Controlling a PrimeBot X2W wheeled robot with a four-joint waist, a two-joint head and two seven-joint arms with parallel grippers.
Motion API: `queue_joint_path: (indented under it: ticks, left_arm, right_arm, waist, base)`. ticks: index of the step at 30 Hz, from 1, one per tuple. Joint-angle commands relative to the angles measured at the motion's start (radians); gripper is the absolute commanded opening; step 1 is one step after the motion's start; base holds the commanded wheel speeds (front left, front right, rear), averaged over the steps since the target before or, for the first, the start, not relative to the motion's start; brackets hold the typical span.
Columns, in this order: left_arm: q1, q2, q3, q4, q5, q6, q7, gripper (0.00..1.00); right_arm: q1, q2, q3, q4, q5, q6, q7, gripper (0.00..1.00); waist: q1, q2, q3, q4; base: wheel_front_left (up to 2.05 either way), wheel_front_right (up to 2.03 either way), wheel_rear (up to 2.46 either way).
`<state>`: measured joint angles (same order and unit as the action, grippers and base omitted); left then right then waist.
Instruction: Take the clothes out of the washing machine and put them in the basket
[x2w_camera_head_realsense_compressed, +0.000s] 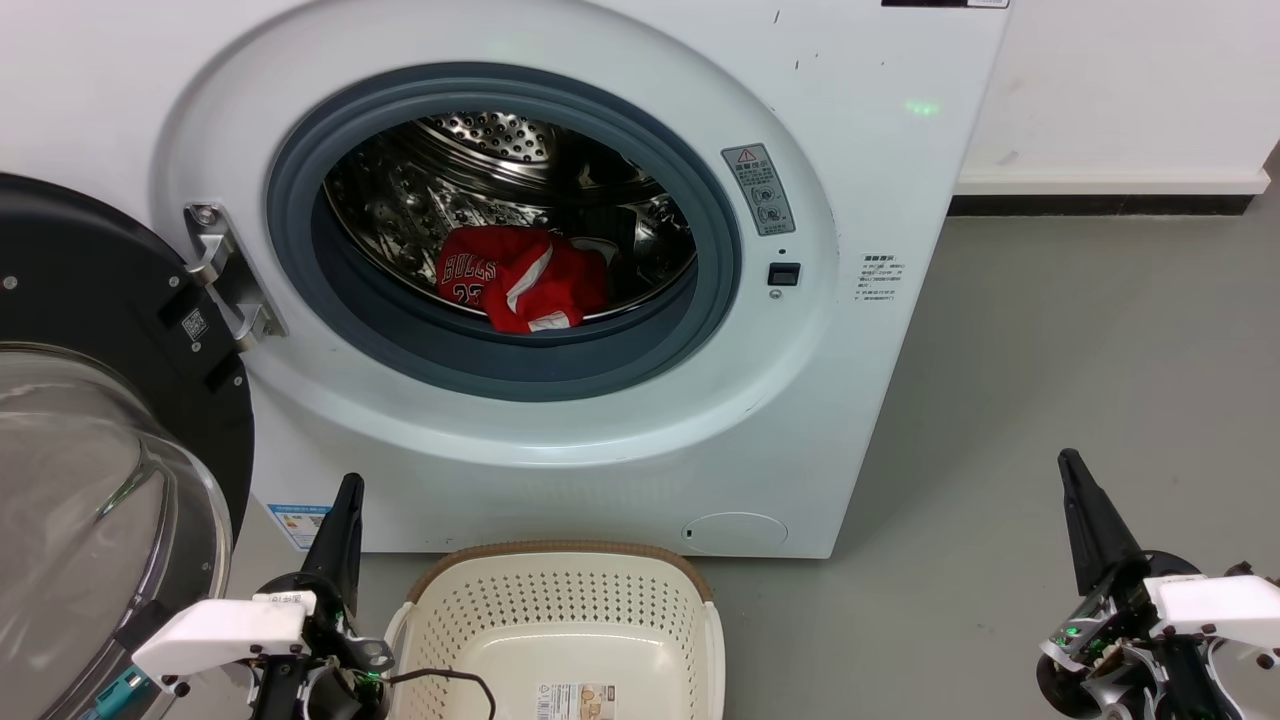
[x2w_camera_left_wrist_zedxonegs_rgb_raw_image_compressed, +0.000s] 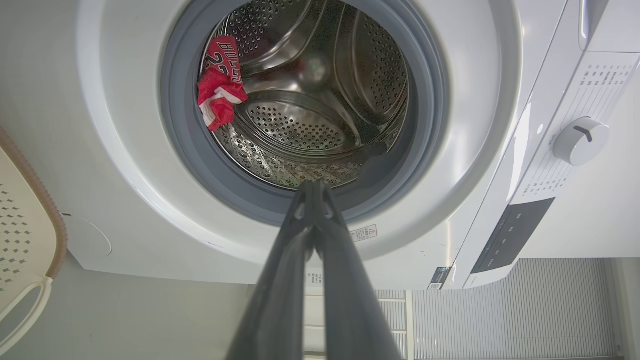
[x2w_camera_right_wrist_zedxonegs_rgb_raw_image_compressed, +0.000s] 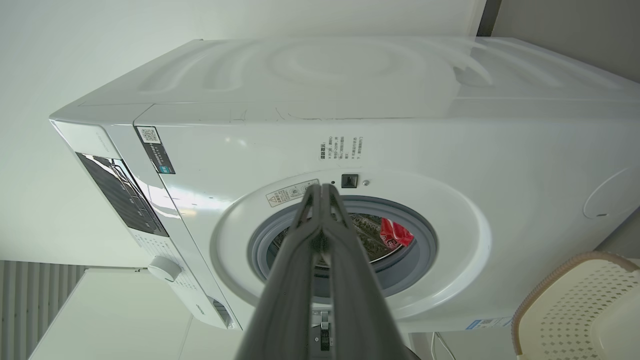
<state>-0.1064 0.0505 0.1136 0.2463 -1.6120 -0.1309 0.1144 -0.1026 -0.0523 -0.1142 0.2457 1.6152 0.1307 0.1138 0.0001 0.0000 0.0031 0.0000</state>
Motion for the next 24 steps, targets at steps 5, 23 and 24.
queue_joint_path:
  ticks: [5, 23, 24]
  left_arm:
    - [-0.005, -0.001, 0.002, -0.001, -0.002, -0.002, 0.002, 0.00]
    - [-0.005, -0.001, 0.003, -0.001, -0.002, -0.002, 0.002, 0.00]
    - [-0.005, -0.001, 0.002, -0.001, -0.002, -0.002, 0.002, 0.00]
  right_arm:
    - [-0.013, 0.003, 0.001, 0.001, -0.005, 0.000, -0.001, 0.00]
    - [-0.013, 0.003, 0.001, 0.001, -0.005, 0.000, -0.001, 0.00]
    - [-0.013, 0.003, 0.001, 0.001, -0.005, 0.000, -0.001, 0.00]
  waist:
    - [-0.0001, 0.0000, 0.000, 0.000]
    - [-0.0001, 0.0000, 0.000, 0.000]
    - [-0.0001, 0.0000, 0.000, 0.000]
  base:
    - [0.00, 0.00, 0.00]
    - [0.00, 0.00, 0.00]
    - [0.00, 0.00, 0.00]
